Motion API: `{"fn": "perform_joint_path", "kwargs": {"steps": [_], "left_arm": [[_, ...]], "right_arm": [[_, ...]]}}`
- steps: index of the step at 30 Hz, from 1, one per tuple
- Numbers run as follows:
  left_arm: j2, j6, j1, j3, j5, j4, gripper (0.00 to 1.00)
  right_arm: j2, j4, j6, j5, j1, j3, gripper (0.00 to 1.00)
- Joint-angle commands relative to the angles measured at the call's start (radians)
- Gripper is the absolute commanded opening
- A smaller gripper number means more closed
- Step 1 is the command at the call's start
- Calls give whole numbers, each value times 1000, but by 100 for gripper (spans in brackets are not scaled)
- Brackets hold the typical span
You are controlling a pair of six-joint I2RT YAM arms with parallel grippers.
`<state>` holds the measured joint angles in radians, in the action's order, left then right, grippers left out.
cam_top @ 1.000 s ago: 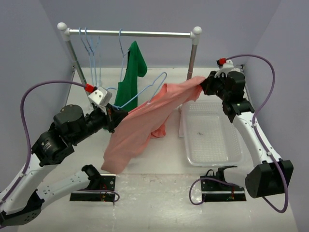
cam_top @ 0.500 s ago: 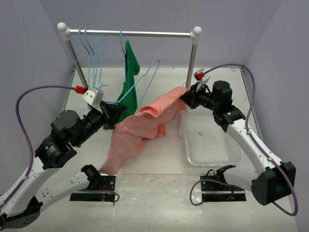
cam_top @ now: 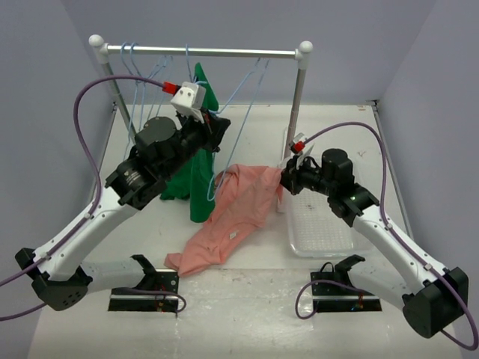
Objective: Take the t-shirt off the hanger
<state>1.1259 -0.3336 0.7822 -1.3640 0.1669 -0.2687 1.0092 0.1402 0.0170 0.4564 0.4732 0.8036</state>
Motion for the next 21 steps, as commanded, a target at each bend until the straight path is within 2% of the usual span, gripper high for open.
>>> {"fn": "perform_joint_path", "kwargs": {"steps": [1, 4, 11, 15, 21], "left_arm": [[90, -8, 3, -128, 147, -25, 0], [185, 10, 5, -228, 248, -79, 0], [374, 61, 5, -424, 299, -110, 0], [460, 87, 5, -533, 379, -136, 0], [548, 106, 5, -650, 414, -145, 0]], "right_arm": [[-60, -13, 58, -131, 2, -1, 0], [-89, -10, 81, -168, 1, -15, 0], [-119, 6, 93, -239, 2, -37, 0], [-135, 1, 86, -216, 1, -43, 0], [-159, 4, 77, -214, 2, -50, 0]]}}
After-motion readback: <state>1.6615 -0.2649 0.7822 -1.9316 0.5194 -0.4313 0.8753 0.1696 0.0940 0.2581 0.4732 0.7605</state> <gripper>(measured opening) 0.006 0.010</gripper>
